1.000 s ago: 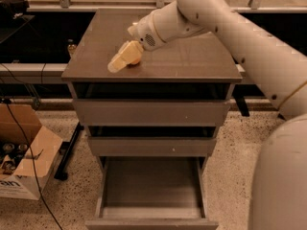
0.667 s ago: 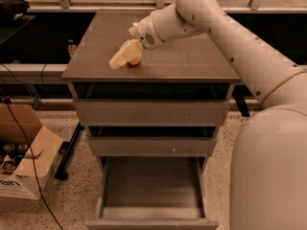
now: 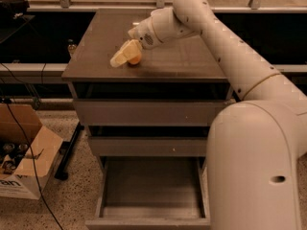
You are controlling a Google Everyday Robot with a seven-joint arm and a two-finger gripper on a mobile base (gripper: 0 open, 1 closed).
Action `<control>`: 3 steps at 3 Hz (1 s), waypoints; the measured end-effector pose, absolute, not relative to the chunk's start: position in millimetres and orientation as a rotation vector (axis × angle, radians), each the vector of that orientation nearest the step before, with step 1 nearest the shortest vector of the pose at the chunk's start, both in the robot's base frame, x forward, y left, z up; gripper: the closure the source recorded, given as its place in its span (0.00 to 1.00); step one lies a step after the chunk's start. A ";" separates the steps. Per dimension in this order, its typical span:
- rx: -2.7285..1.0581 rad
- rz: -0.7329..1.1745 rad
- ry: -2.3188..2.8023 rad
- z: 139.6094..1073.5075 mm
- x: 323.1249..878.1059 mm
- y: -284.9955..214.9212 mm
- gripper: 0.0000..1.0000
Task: Place orange into bottom drawer
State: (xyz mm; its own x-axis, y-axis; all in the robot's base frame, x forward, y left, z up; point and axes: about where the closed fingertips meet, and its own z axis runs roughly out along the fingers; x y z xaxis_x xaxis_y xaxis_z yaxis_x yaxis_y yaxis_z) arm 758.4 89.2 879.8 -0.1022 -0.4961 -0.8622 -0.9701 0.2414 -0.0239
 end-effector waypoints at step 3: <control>-1.349 0.743 1.820 836.0 777.0 54.8 0.73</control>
Offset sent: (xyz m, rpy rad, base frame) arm 0.0234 -0.0305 -0.0415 -0.0457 0.0681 -0.0322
